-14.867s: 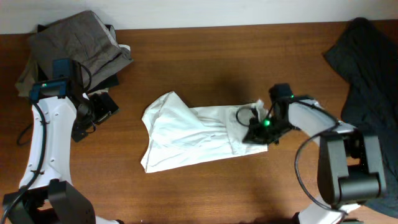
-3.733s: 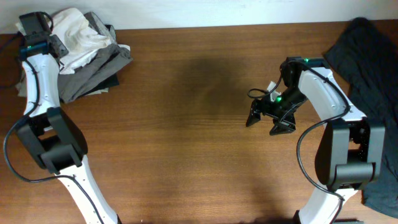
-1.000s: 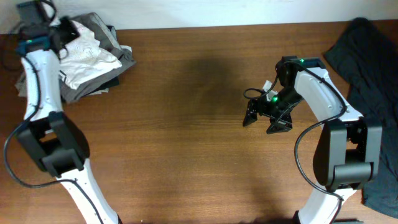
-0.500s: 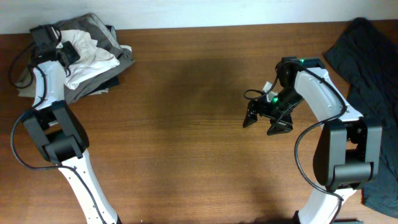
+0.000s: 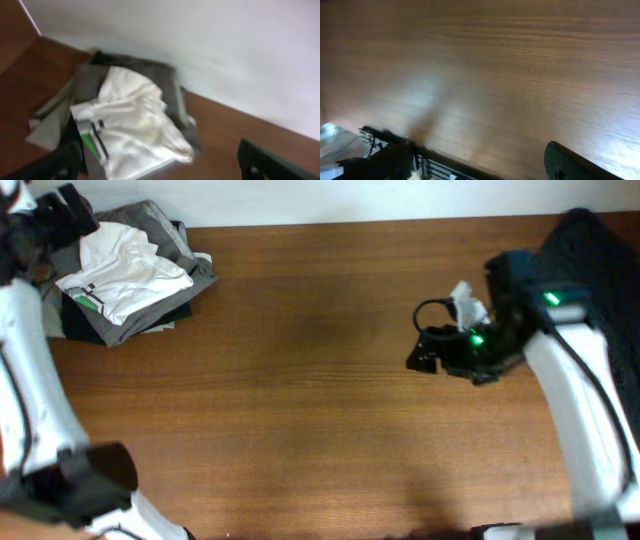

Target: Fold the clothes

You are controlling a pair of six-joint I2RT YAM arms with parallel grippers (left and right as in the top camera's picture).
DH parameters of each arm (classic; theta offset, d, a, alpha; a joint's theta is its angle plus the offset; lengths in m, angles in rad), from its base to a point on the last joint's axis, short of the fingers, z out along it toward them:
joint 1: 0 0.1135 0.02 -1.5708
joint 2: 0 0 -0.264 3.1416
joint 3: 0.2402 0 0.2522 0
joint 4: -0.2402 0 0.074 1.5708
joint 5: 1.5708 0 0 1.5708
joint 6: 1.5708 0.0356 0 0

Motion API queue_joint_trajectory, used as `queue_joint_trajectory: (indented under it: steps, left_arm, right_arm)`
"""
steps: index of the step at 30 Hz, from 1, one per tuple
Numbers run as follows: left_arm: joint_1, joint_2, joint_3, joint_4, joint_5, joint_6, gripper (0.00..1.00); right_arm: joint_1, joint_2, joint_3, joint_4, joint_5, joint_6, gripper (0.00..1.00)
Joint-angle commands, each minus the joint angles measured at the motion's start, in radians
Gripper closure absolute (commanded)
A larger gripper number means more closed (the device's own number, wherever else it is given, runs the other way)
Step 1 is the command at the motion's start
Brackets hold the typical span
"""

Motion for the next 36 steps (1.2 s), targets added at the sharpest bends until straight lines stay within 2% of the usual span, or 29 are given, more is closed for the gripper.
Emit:
queue_joint_trajectory:
  steps: [1,5,8,11,13,14,17,19,23,36]
  left_arm:
    - [-0.003,-0.165,0.012,-0.157,0.103,0.029,0.01]
    - [-0.068,-0.31,-0.037,-0.307,0.103,0.146,0.01]
    - [-0.151,-0.433,-0.203,-0.261,0.103,0.146,0.01]
    - [-0.281,-0.693,-0.663,0.0,0.102,0.135,0.01]
    - [-0.332,-0.867,-0.953,0.217,0.103,0.115,0.01]
    - [-0.352,-0.958,-1.102,0.327,0.098,0.115,0.01]
    - [-0.36,-1.115,-1.352,0.488,0.098,0.116,0.01]
    - [-0.359,-1.175,-1.45,0.528,0.094,0.116,0.01]
    - [-0.359,-1.163,-1.521,0.528,0.095,0.116,0.01]
    - [-0.359,-1.002,-1.524,0.528,0.095,0.116,0.01]
  right_arm:
    - [0.009,-0.195,0.014,-0.029,0.076,0.003,0.13]
    - [0.039,-0.462,-0.084,-0.016,0.204,0.009,0.13]
    - [0.039,-0.625,-0.243,0.076,0.215,0.075,0.12]
    - [0.039,-0.855,-0.532,0.299,0.227,0.136,0.12]
    - [0.039,-0.941,-0.643,0.446,0.227,0.136,0.01]
    - [0.039,-0.966,-0.682,0.526,0.227,0.136,0.01]
    - [0.039,-0.964,-0.722,0.632,0.265,0.135,0.01]
    - [0.039,-0.955,-0.723,0.643,0.291,0.136,0.02]
    - [0.039,-0.946,-0.723,0.685,0.309,0.135,0.01]
    - [0.039,-0.946,-0.723,0.673,0.308,0.135,0.01]
